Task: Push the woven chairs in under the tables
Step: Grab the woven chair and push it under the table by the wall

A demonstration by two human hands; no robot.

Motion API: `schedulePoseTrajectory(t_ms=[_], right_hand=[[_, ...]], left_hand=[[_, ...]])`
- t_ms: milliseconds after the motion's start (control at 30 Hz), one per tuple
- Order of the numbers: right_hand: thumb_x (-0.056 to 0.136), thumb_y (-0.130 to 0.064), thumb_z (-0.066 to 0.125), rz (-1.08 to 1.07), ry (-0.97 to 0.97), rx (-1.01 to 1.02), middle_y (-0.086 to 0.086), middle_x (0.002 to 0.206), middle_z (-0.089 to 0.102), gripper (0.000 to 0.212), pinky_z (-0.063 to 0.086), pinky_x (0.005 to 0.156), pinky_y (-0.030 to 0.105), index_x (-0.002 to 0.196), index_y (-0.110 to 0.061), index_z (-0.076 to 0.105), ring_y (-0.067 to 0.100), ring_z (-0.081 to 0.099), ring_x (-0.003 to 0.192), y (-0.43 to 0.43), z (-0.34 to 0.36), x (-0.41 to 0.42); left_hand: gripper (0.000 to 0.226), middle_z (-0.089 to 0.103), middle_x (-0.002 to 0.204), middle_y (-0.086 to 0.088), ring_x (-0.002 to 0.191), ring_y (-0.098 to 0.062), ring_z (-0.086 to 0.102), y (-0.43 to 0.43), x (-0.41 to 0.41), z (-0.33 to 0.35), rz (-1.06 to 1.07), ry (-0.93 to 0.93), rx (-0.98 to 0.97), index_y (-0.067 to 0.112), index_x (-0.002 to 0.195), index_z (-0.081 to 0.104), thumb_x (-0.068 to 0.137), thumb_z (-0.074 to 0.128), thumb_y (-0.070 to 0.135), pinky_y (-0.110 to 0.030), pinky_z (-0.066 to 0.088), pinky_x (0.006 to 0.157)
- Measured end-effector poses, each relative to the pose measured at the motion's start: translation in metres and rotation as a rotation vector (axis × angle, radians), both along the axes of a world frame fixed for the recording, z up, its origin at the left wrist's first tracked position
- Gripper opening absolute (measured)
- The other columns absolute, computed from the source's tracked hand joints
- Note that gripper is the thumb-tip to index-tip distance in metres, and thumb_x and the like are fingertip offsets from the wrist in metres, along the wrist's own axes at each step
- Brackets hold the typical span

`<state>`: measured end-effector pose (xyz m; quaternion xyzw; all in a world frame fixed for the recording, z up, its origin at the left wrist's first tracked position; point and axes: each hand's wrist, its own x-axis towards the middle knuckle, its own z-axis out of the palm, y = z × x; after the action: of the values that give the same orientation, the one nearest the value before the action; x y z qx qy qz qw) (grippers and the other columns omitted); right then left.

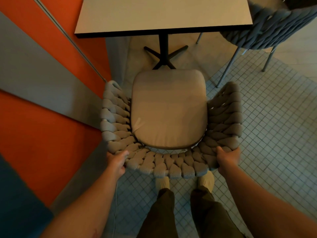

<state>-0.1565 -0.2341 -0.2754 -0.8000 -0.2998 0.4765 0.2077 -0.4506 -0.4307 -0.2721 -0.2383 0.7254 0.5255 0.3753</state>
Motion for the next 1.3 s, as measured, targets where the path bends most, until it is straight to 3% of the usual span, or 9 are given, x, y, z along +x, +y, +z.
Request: schedulePoseTrajectory(t_ms=[500,700,833,900,967,1067,1167,1233,1300], right_hand=[[0.085,-0.014,0.073,0.066,-0.021,0.035,0.02,0.135,0.052,0.06,0.05,0.097,0.054,0.136,-0.011,0.041,0.04,0.054,0.121,0.009,-0.006,-0.014],[0.085,-0.015,0.073,0.072,-0.027,0.043,0.019,0.134,0.053,0.058,0.049,0.098,0.052,0.134,-0.011,0.042,0.04,0.053,0.122,0.014,-0.011,-0.022],[0.084,-0.014,0.073,0.055,-0.002,0.005,0.019,0.132,0.052,0.058,0.05,0.095,0.057,0.133,-0.013,0.041,0.039,0.054,0.118,0.007,-0.014,-0.016],[0.084,-0.015,0.073,0.07,0.01,-0.013,0.019,0.13,0.052,0.059,0.05,0.095,0.057,0.132,-0.013,0.04,0.039,0.054,0.118,0.006,-0.012,-0.013],[0.083,-0.019,0.076,0.11,-0.011,-0.031,0.019,0.131,0.052,0.061,0.05,0.097,0.058,0.132,-0.012,0.04,0.04,0.054,0.12,0.006,-0.007,-0.011],[0.082,-0.029,0.077,0.227,-0.106,-0.083,0.02,0.127,0.055,0.065,0.051,0.096,0.057,0.131,-0.007,0.041,0.041,0.056,0.116,0.01,-0.002,-0.01],[0.08,-0.04,0.075,0.416,-0.21,-0.118,0.021,0.118,0.062,0.063,0.055,0.088,0.056,0.125,-0.005,0.047,0.041,0.063,0.104,0.008,0.012,-0.003],[0.085,-0.037,0.072,0.557,-0.232,-0.095,0.021,0.118,0.063,0.056,0.054,0.091,0.052,0.125,-0.003,0.053,0.04,0.062,0.107,0.004,0.035,-0.001],[0.089,-0.035,0.067,0.715,-0.282,-0.085,0.021,0.123,0.061,0.052,0.05,0.093,0.046,0.127,-0.002,0.054,0.039,0.058,0.114,0.0,0.06,0.001]], left_hand=[[0.071,0.057,0.139,-0.018,0.122,-0.039,0.06,0.005,-0.017,-0.001,-0.01,0.014,0.022,0.018,0.144,0.043,0.085,0.064,-0.015,-0.056,0.051,0.091],[0.079,0.057,0.14,-0.018,0.104,-0.033,0.064,0.005,-0.028,-0.004,-0.046,0.003,-0.011,0.02,0.148,0.036,0.083,0.069,-0.011,-0.046,0.056,0.071],[0.08,0.052,0.145,-0.016,0.105,-0.029,0.06,0.001,-0.029,-0.006,-0.09,-0.029,-0.052,0.021,0.151,0.03,0.086,0.067,-0.009,-0.05,0.054,0.081],[0.083,0.051,0.146,-0.016,0.103,-0.029,0.062,-0.001,-0.031,-0.008,-0.124,-0.04,-0.069,0.022,0.153,0.028,0.086,0.07,-0.005,-0.049,0.056,0.076],[0.087,0.051,0.148,-0.014,0.109,-0.031,0.064,-0.004,-0.031,-0.006,-0.202,-0.021,-0.119,0.021,0.154,0.025,0.086,0.075,0.005,-0.05,0.059,0.075],[0.094,0.047,0.15,-0.014,0.127,-0.036,0.056,-0.007,-0.032,-0.005,-0.359,0.115,-0.286,0.014,0.156,0.022,0.082,0.079,0.025,-0.056,0.054,0.096],[0.099,0.048,0.149,-0.016,0.128,-0.037,0.054,-0.02,-0.039,-0.019,-0.539,0.174,-0.389,0.011,0.152,0.028,0.07,0.075,0.04,-0.056,0.053,0.099],[0.098,0.047,0.15,-0.016,0.13,-0.037,0.053,-0.022,-0.037,-0.005,-0.651,0.181,-0.42,0.009,0.152,0.031,0.069,0.073,0.042,-0.054,0.052,0.101],[0.079,0.05,0.149,-0.017,0.132,-0.036,0.052,-0.016,-0.02,0.043,-0.818,0.232,-0.453,0.005,0.149,0.039,0.082,0.072,0.031,-0.048,0.05,0.105]])
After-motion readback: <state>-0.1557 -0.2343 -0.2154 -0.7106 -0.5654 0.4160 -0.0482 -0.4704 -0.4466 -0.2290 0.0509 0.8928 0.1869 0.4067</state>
